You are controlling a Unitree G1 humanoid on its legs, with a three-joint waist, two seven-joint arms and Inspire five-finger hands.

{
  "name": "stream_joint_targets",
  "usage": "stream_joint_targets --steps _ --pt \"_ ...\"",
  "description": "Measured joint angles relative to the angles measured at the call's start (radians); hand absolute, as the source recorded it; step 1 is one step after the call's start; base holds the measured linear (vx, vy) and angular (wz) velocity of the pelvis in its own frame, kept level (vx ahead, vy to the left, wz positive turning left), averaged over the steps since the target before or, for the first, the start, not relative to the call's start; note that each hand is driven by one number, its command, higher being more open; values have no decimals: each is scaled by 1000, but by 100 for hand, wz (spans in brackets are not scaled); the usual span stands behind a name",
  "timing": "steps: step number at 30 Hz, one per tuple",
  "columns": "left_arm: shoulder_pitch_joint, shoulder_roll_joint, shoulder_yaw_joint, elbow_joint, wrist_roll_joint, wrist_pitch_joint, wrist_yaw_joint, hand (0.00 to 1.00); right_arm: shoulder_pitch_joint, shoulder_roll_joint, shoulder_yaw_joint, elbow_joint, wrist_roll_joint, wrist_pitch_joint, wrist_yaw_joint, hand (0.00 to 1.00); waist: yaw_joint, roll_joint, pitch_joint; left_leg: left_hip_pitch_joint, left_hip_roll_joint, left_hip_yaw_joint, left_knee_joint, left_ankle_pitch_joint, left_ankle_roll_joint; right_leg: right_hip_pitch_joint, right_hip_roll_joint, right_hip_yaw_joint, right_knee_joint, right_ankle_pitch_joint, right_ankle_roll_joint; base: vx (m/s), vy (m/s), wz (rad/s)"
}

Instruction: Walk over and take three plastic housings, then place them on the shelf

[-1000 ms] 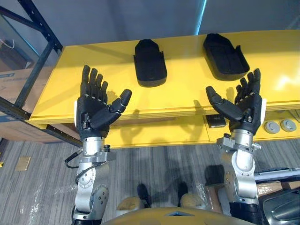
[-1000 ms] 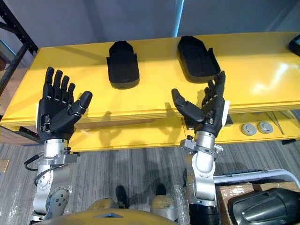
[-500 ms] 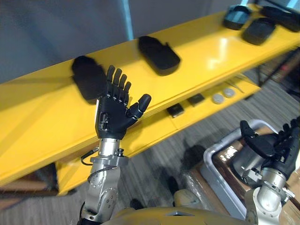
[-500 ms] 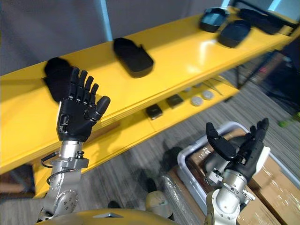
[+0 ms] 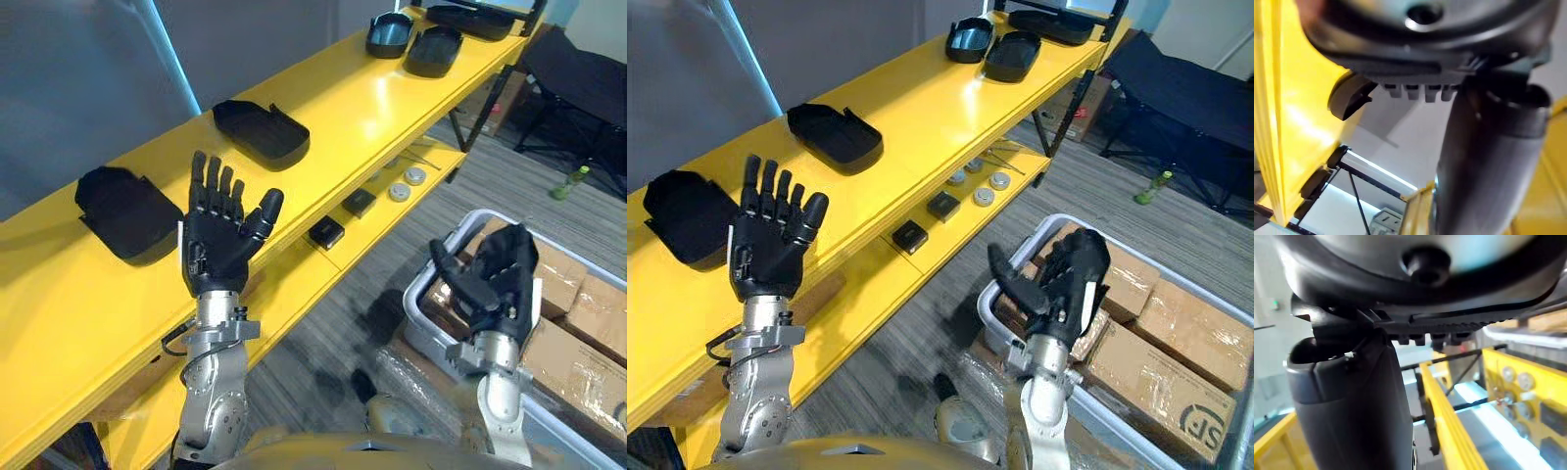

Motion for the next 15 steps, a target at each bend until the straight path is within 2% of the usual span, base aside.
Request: stream_joint_targets --steps 1,2,3,4,5,6,7,8,9,10,11,12,13,14,15 --pt "25 5 -2 -15 0 -16 11 100 33 8 -4 -2 40 -9 37 100 5 -18 14 19 2 47 8 -7 11 5 -33 -62 -6 -18 -6 -340 83 -102" --pt "34 9 -1 -22 2 -21 21 100 43 9 -8 -2 73 -18 56 100 9 -20 24 29 -1 66 8 -8 15 4 -55 -122 -2 -31 -23 -289 63 -102" --pt "56 15 0 -29 3 -21 28 100 43 7 -16 3 126 -38 86 100 12 -9 29 28 9 113 14 -6 25 -22 -95 -228 16 -45 -43 -221 64 -109" --pt "66 20 18 -28 0 -19 28 100 14 -1 -16 7 153 -65 102 100 23 -12 29 22 18 163 16 2 32 -68 -133 -312 94 -45 -44 -198 29 -108" --pt "64 24 32 -27 -5 -16 27 100 -9 -9 -12 9 152 -74 104 100 25 -18 28 19 24 181 16 8 33 -84 -151 -347 152 -52 -54 -169 -40 -90" --pt "59 30 53 -26 -24 -10 19 100 -71 -29 6 33 139 -88 98 100 27 -11 32 11 40 201 17 22 31 -99 -194 -412 295 -81 -97 -131 -87 -52" --pt "50 33 74 -26 -24 -3 6 100 -149 -51 37 80 85 -93 59 100 31 -11 31 3 64 204 26 33 21 -99 -246 -447 432 -120 -131 -99 -103 -41" --pt "41 34 84 -25 -24 6 -3 100 -190 -61 54 113 54 -92 38 100 39 -11 32 -3 79 206 35 37 14 -93 -274 -456 495 -137 -141 -66 -161 -31" --pt "21 39 87 -13 -24 8 -9 100 -264 -79 85 188 -14 -87 -12 100 57 -13 31 -17 112 207 55 45 -1 -75 -335 -472 589 -149 -159 -45 -181 -27" --pt "12 41 86 -4 -24 9 -12 100 -294 -84 104 228 -45 -80 -34 100 70 -13 32 -23 130 207 62 50 -10 -62 -365 -475 614 -150 -161 -89 -360 -33" --pt "6 42 88 7 -30 9 -19 100 -335 -83 140 289 -103 -61 -60 100 88 -12 32 -39 170 206 79 62 -31 -37 -411 -483 625 -149 -159 -73 -352 -34" --pt "9 43 88 15 -55 10 -28 100 -344 -75 164 313 -151 -46 -66 100 107 -15 32 -52 206 206 96 76 -57 -13 -443 -492 594 -144 -151 -78 -474 -34" --pt "14 43 92 18 -70 10 -30 100 -341 -69 170 316 -182 -37 -65 100 111 -20 33 -58 222 205 102 85 -72 2 -458 -502 559 -137 -140 -63 -493 -33" --pt "21 45 112 22 -96 10 -38 100 -326 -53 174 316 -227 -32 -61 100 112 -39 32 -63 247 204 107 102 -104 44 -480 -538 448 -100 -84 -79 -660 -37" --pt "22 43 139 33 -104 11 -41 100 -306 -53 170 315 -243 -26 -48 100 109 -56 25 -64 274 199 99 124 -142 102 -458 -585 344 -168 82 -67 -592 -47"
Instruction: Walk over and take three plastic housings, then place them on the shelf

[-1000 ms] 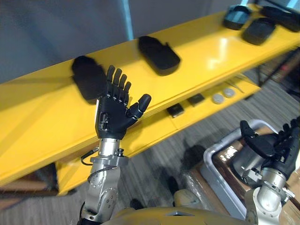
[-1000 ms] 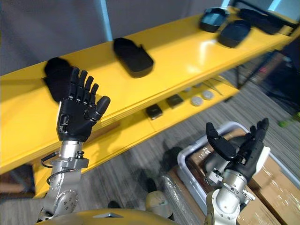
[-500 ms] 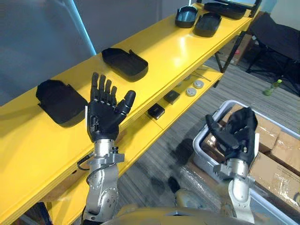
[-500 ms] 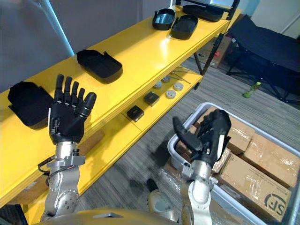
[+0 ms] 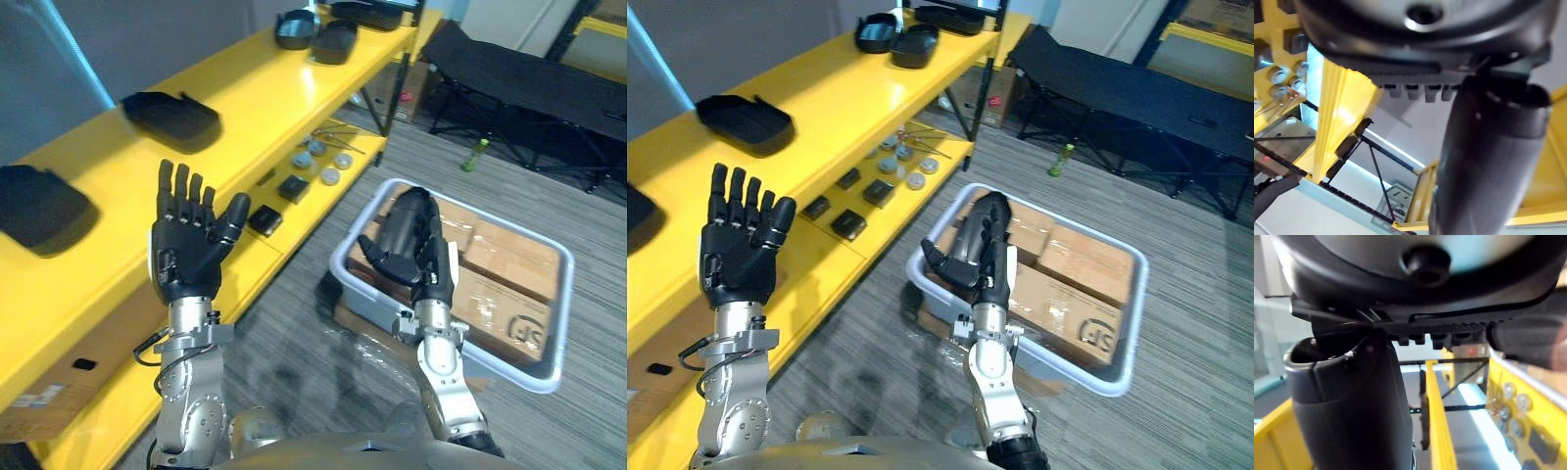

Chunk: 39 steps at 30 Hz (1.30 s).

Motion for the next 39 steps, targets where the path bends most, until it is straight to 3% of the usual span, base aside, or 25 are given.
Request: stream_joint_targets --steps 1,2,3,4,5,6,7,9,11,14,18,20,23,27,31,39 --pt "5 -12 12 3 -4 3 0 100 4 -11 -5 -5 0 14 13 100 0 10 -4 -1 23 -2 -12 13 -11 15 24 -25 -41 -42 30 -30 -476 -63" --pt "8 -30 19 8 -4 11 0 100 7 -33 -19 -13 -2 31 28 100 -6 36 -2 -4 58 -11 -31 31 -14 22 70 -42 -89 -80 34 -5 -427 -56" --pt "5 -60 6 32 -5 33 0 100 24 -77 -56 -21 -6 58 49 100 -34 88 7 -24 112 -41 -49 82 19 22 141 -58 -121 -80 8 4 -562 -29" --pt "13 -72 -26 37 -8 68 -13 100 62 -94 -109 -22 -6 85 59 100 -67 82 15 -36 121 -45 -51 164 66 42 158 -72 -142 -81 -11 1 -516 -5" --pt "25 -79 -56 37 -3 85 -28 100 98 -99 -152 -27 -5 95 58 100 -74 75 19 -35 116 -45 -52 174 56 55 156 -69 -162 -74 -28 1 -339 -12" --pt "38 -80 -81 36 6 88 -40 100 127 -107 -189 -41 -1 100 57 100 -73 75 17 -33 89 -47 -54 160 37 58 160 -64 -187 -65 -41 -6 -144 -47" --pt "44 -79 -100 37 19 89 -44 100 155 -117 -227 -67 2 101 57 100 -74 78 17 -35 29 -49 -74 139 49 52 164 -54 -213 -49 -53 6 -116 -52" --pt "48 -79 -98 38 21 92 -40 100 183 -130 -246 -90 4 104 57 100 -76 72 17 -14 -25 -58 -132 111 74 47 165 -42 -222 -41 -57 27 -104 -28" --pt "54 -77 -77 43 48 93 -37 100 169 -154 -240 -104 3 123 64 100 -73 81 10 0 -54 -99 -181 112 74 32 162 -38 -219 -34 -47 3 -14 -7" --pt "61 -64 -45 77 54 108 -52 100 69 -191 -199 -48 3 182 79 100 -47 72 10 7 -109 -107 -231 110 71 9 119 -42 -225 8 -22 -63 126 0" --pt "67 -8 -64 109 93 150 -93 100 -82 -191 -140 127 6 245 58 100 11 58 9 17 -167 -117 -244 96 29 47 69 -57 -302 79 8 -88 158 5" --pt "66 8 -78 107 94 152 -104 100 -145 -179 -136 215 1 250 32 100 27 48 11 -9 -186 -133 -228 82 35 56 54 -80 -344 110 12 -139 145 15" --pt "37 28 -100 103 133 157 -95 100 -275 -189 -162 325 4 255 -26 100 40 38 33 -130 -191 -182 -132 55 51 32 48 -124 -391 153 15 -188 101 30" --pt "-17 27 -104 103 132 171 -97 100 -520 -254 -211 426 48 278 -106 100 55 44 121 -255 -191 -222 -23 40 61 -18 51 -136 -416 206 11 -170 80 15" --pt "-46 27 -142 103 130 171 -97 100 -665 -322 -215 483 79 279 -170 100 80 64 190 -308 -191 -244 35 36 64 -34 51 -141 -417 223 14 -88 50 9" --pt "-111 33 -221 202 112 161 -95 100 -839 -386 -210 669 121 290 -176 100 107 97 232 -376 -190 -284 92 27 68 -57 57 -156 -406 226 16 -27 20 8"
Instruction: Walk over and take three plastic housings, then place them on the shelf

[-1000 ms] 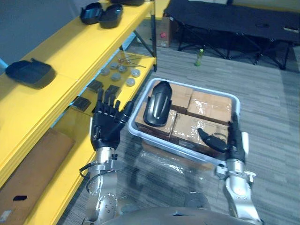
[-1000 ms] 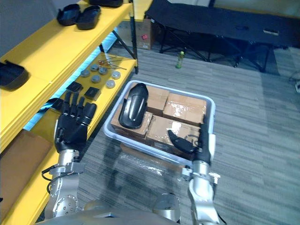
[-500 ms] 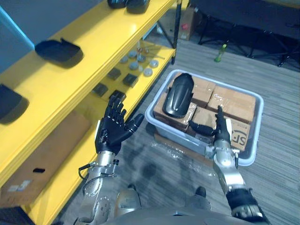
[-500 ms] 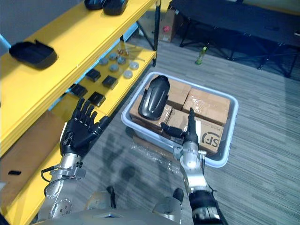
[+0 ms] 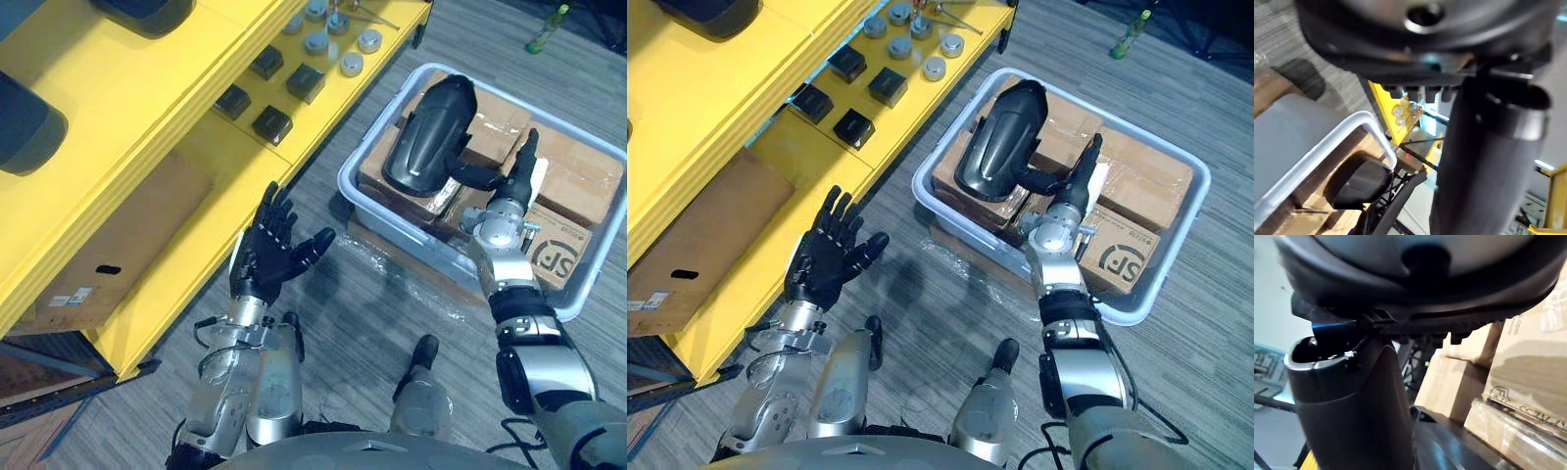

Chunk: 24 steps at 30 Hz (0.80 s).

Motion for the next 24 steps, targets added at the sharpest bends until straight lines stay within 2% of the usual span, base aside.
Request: stream_joint_targets --steps 4,6,7,9,12,14,17,19,24 --pt "-50 0 -36 74 -18 -5 6 100 -111 -102 38 152 13 50 19 100 21 23 31 -40 1 -13 19 -3 5 -31 0 -5 22 0 0 -66 31 6" --pt "-68 -1 -65 118 -20 -13 13 100 -186 -154 64 264 53 75 37 100 41 44 45 -66 0 -25 36 -1 7 -48 0 -10 33 0 0 -45 26 8" --pt "-89 -1 -80 148 -21 -13 18 100 -215 -177 88 299 69 78 39 0 49 56 52 -71 0 -29 41 -1 7 -51 -1 -12 37 0 0 -33 23 6" --pt "-99 -4 -90 180 -28 -19 24 100 -281 -199 120 347 69 101 41 0 55 64 55 -98 0 -35 50 0 10 -77 -1 -13 49 0 -1 -46 21 4" --pt "-134 -6 -117 230 -33 -21 42 100 -348 -270 165 429 67 135 44 0 82 70 58 -129 -3 -40 54 4 15 -107 -5 -16 65 -1 -2 -65 16 5" --pt "-148 -7 -121 267 -39 -35 53 100 -377 -331 212 462 31 173 101 0 99 73 60 -145 -6 -42 54 5 18 -122 -9 -18 69 -1 -2 -60 12 6" --pt "-148 -2 -107 294 -64 -43 58 100 -398 -413 278 482 -14 203 208 0 103 80 63 -162 -7 -50 49 4 17 -142 -9 -24 82 -4 -7 -56 -11 4" --pt "-143 4 -107 296 -83 -48 59 100 -409 -465 302 487 -10 211 265 0 105 94 68 -164 -7 -52 38 13 21 -150 -8 -26 83 -4 -7 -38 -30 0" --pt "-136 5 -109 290 -94 -61 59 100 -428 -477 304 514 -6 233 310 0 100 98 66 -160 1 -67 31 33 7 -146 5 -35 82 -7 -13 20 -38 1"
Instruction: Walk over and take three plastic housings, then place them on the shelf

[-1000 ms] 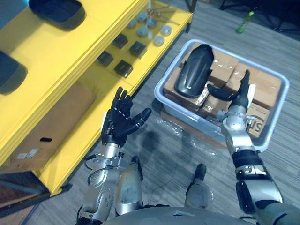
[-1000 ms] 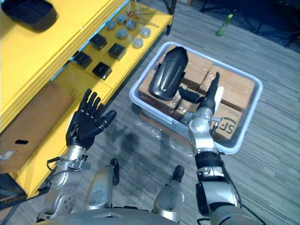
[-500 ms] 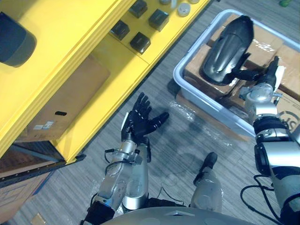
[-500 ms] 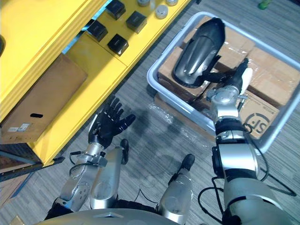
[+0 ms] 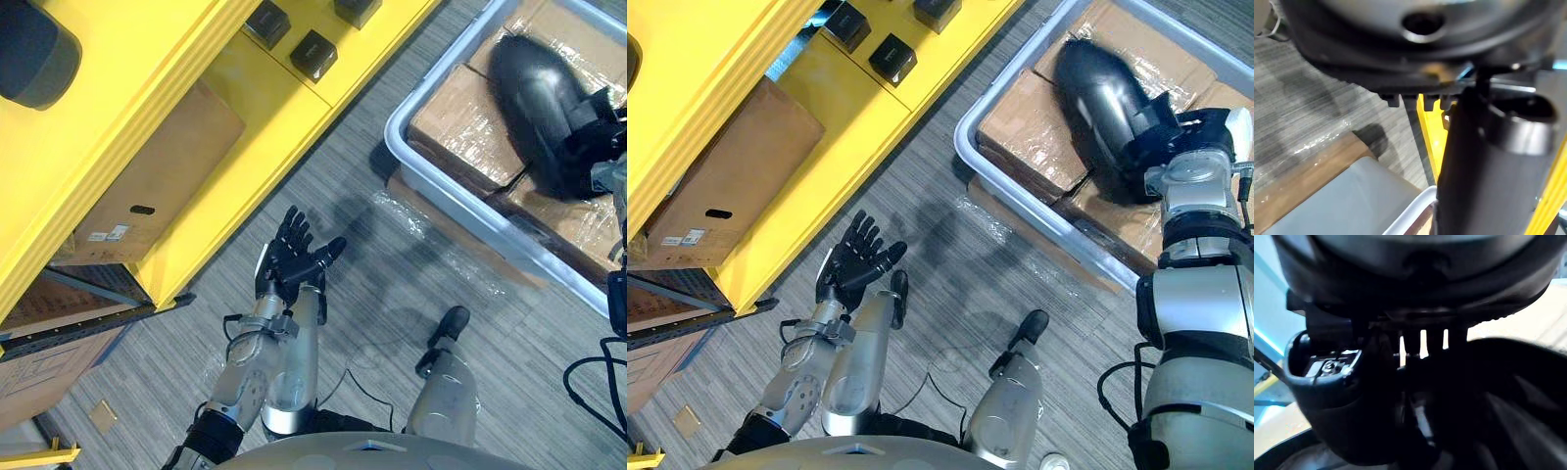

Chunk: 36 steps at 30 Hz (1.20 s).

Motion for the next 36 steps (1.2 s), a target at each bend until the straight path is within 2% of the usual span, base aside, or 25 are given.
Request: stream_joint_targets --steps 4,8,10,13,18,19,20,22,25,28,30,33,36 --pt "5 1 3 -17 0 0 1 100 -6 27 -52 11 2 29 4 0 1 0 0 19 2 1 -2 0 -1 16 1 -1 2 -4 -6 0 0 0" --pt "46 24 12 -95 1 -6 1 100 2 74 -67 27 -4 61 -47 0 1 -4 3 57 17 1 -17 -2 -3 49 16 -3 4 -12 -19 -35 -10 -2" --pt "57 31 15 -114 3 -8 0 100 12 93 -74 24 -5 56 -82 0 0 -7 4 80 19 4 -34 -1 -2 61 18 -4 4 -15 -23 -20 -11 -2" --pt "83 38 36 -178 33 -22 -9 100 46 137 -77 -38 -16 47 -148 0 -18 -33 16 118 23 11 -71 14 -7 82 23 -3 -1 -18 -28 -7 -19 -3" --pt "86 60 46 -284 33 -14 -25 100 172 182 -93 -303 -165 5 -224 0 -56 -86 25 230 33 32 -167 58 -33 152 36 -2 -31 -18 -29 44 -49 -6" --pt "78 66 49 -311 33 5 -31 100 208 203 -116 -371 -187 -11 -238 0 -64 -100 23 267 36 42 -194 68 -39 174 40 1 -40 -18 -29 67 -58 -11" --pt "72 67 49 -318 32 15 -35 100 232 214 -130 -411 -202 -19 -247 0 -69 -104 22 287 37 47 -208 70 -40 187 41 1 -41 -18 -29 68 -52 -15" --pt "64 65 63 -345 23 102 -23 100 321 285 -165 -556 -279 -63 -285 0 -87 -142 -10 365 35 78 -281 88 -48 223 42 3 -64 -18 -29 65 -45 -22" --pt "45 46 61 -346 21 194 -4 100 420 340 -169 -728 -415 -103 -340 0 -111 -184 -56 440 34 110 -368 116 -56 253 45 4 -90 -18 -29 80 -38 -20" --pt "43 25 43 -346 -47 275 -3 100 490 376 -188 -827 -505 -140 -366 0 -120 -203 -119 484 34 139 -423 130 -62 261 50 13 -109 -18 -29 79 -18 -21" --pt "25 8 29 -329 -197 338 2 100 529 410 -190 -882 -564 -179 -379 0 -139 -209 -168 534 33 162 -462 137 -67 286 53 16 -125 -18 -29 93 -1 -19" --pt "-46 -18 -4 -237 -400 360 1 100 578 444 -189 -923 -605 -230 -402 0 -152 -213 -221 577 33 190 -492 139 -71 298 56 33 -130 -18 -28 63 5 -24" --pt "-102 -20 -23 -187 -483 349 2 100 594 482 -167 -958 -637 -258 -409 0 -178 -222 -247 613 32 227 -517 141 -72 299 59 59 -140 -13 -26 8 9 -30"
